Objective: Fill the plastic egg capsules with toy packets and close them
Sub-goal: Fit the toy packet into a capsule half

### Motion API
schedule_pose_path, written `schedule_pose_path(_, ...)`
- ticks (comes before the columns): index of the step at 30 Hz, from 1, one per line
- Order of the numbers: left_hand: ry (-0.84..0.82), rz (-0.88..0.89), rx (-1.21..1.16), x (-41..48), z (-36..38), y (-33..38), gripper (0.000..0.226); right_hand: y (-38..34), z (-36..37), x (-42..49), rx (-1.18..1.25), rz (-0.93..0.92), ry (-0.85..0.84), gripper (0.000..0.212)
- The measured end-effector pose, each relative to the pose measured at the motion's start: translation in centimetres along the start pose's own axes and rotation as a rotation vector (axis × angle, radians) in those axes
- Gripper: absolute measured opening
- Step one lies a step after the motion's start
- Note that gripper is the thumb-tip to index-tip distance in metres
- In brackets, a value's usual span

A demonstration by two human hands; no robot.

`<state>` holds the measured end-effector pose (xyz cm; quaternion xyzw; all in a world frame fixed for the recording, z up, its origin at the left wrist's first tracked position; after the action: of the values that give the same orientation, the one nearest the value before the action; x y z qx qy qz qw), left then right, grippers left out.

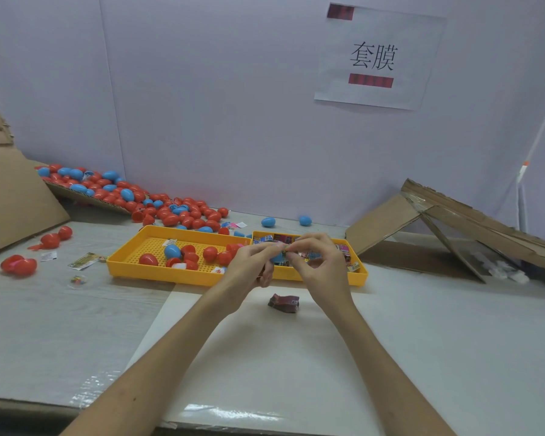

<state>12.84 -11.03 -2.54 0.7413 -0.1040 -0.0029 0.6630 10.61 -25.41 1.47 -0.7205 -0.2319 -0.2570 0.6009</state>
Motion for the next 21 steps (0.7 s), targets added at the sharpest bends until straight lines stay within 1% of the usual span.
schedule_pose_path(2,0.002,0.006,0.015,0.0,0.0,0.0,0.016,-0.1,0.1,0.0,0.000,-0.013,-0.012,0.008)
schedule_pose_path(5,0.001,-0.004,0.017,0.3,0.0,-0.3,0.019,-0.1,0.2,0.0,-0.002,-0.017,-0.016,0.012)
schedule_pose_path(10,-0.032,-0.042,-0.070,0.5,0.2,-0.8,0.027,0.9,0.1,0.1,0.118,0.111,-0.028,0.030)
schedule_pose_path(13,-0.045,-0.075,-0.111,0.7,0.2,-1.1,0.032,0.9,0.2,0.0,0.123,0.122,-0.053,0.034)
schedule_pose_path(17,-0.108,-0.055,-0.108,0.6,0.5,-0.9,0.032,0.8,0.3,0.0,0.129,0.121,-0.054,0.036)
schedule_pose_path(21,-0.173,-0.040,-0.095,0.1,1.0,-0.5,0.035,0.9,0.5,0.0,0.194,0.154,-0.088,0.039)
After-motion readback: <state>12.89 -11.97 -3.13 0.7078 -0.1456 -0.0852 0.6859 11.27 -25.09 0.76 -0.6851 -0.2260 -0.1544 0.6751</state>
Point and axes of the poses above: each hand's wrist, its own x-axis towards the middle knuckle, its own z-axis out of the palm, y = z × x, the point moved 7 cm from there along x, towards the middle knuckle, and after that the axes turned 12 degrees about x, right-handed, at the moved point
